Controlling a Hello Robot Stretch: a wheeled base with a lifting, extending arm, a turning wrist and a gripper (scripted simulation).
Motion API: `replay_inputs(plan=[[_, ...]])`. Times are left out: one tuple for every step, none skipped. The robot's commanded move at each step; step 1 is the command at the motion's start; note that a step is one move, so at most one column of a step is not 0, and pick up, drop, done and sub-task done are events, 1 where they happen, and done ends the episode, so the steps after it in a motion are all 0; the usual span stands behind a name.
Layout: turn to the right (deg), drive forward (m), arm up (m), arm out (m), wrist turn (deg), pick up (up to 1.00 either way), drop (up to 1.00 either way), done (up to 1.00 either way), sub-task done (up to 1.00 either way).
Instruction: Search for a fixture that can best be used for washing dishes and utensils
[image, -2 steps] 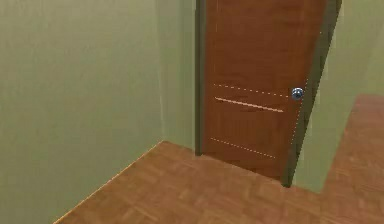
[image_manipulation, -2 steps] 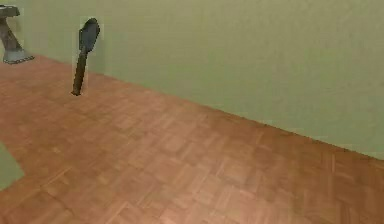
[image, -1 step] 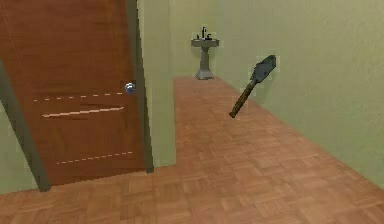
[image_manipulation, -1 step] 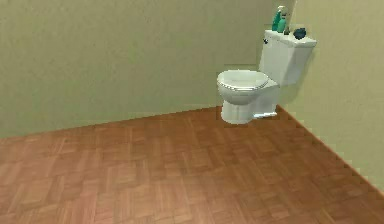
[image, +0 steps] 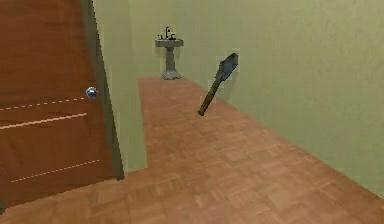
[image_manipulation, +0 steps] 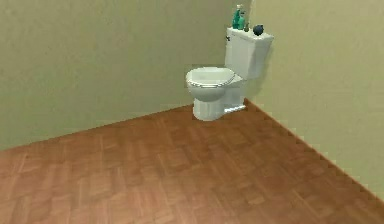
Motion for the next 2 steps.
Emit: replay_inputs(plan=[[0.0,1.0,0.0,0.0,0.0,0.0,0.0,0.0,0.0],[0.0,0.8,0.0,0.0,0.0,0.0,0.0,0.0,0.0]])
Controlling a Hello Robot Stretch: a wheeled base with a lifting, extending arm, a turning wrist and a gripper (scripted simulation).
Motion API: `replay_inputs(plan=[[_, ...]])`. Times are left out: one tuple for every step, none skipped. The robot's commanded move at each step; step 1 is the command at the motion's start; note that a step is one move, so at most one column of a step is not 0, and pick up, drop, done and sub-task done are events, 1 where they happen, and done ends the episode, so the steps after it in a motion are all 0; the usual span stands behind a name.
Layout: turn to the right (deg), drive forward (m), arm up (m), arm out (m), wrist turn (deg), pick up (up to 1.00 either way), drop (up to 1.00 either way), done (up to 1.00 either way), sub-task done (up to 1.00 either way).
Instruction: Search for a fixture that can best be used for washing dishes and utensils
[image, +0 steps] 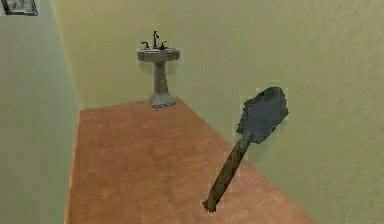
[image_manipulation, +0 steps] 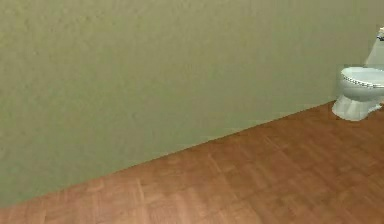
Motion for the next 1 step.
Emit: replay_inputs(plan=[[-24.0,0.0,0.0,0.0,0.0,0.0,0.0,0.0,0.0]])
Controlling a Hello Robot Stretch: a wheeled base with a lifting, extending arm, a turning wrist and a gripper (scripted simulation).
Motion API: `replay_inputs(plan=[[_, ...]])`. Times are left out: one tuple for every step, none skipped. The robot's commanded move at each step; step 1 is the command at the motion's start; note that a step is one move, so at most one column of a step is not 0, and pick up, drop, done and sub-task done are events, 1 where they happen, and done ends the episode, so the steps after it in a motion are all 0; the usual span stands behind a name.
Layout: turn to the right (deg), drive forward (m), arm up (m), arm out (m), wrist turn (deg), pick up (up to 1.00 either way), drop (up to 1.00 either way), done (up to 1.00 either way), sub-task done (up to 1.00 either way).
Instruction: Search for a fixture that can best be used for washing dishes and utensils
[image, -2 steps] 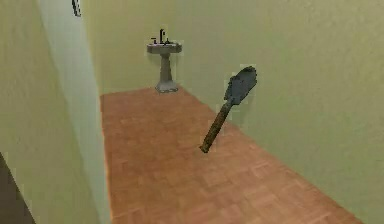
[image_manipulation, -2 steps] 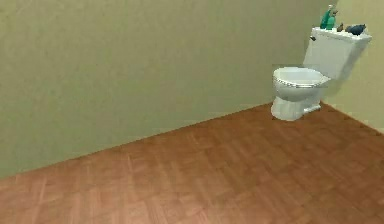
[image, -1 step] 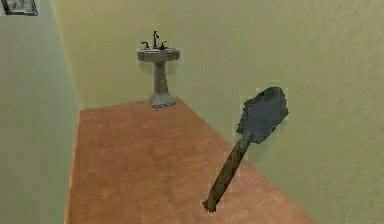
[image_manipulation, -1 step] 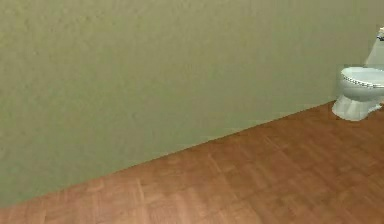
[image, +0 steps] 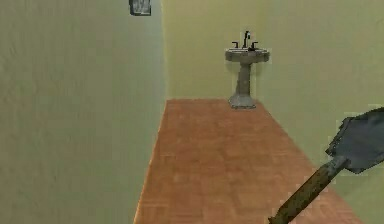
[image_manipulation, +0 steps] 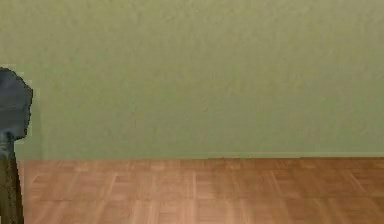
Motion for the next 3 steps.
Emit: replay_inputs(plan=[[0.0,1.0,0.0,0.0,0.0,0.0,0.0,0.0,0.0],[0.0,0.35,0.0,0.0,0.0,0.0,0.0,0.0,0.0],[21.0,0.0,0.0,0.0,0.0,0.0,0.0,0.0,0.0]])
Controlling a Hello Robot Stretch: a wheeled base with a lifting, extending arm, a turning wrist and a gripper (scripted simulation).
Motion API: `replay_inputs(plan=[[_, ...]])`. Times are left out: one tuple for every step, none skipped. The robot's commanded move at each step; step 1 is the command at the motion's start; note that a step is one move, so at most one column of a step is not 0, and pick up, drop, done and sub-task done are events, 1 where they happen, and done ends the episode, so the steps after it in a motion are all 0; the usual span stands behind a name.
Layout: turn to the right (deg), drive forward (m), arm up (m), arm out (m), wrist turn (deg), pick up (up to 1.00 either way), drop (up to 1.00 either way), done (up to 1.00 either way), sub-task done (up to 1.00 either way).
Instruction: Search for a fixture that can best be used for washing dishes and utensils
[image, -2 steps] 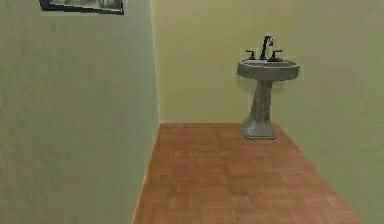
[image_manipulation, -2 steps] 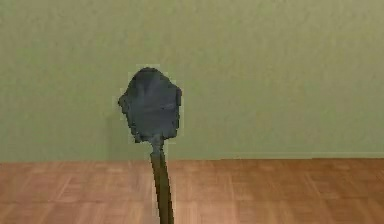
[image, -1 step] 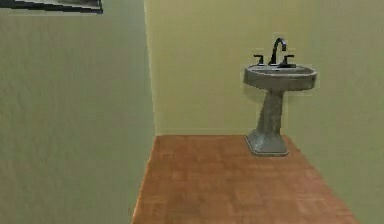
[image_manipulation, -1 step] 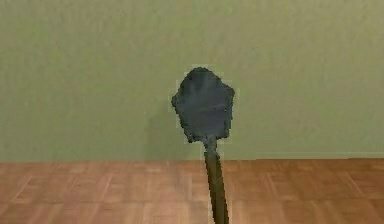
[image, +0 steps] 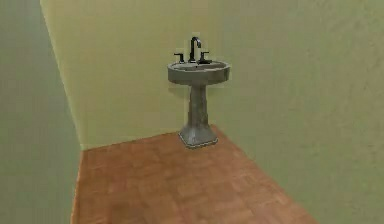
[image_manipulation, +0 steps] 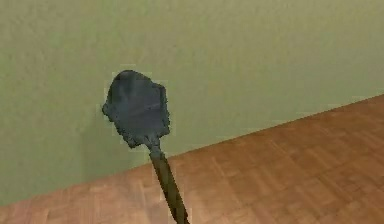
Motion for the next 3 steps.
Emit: replay_inputs(plan=[[0.0,1.0,0.0,0.0,0.0,0.0,0.0,0.0,0.0],[0.0,0.1,0.0,0.0,0.0,0.0,0.0,0.0,0.0],[0.0,0.0,0.0,0.0,0.0,0.0,0.0,1.0,0.0]])
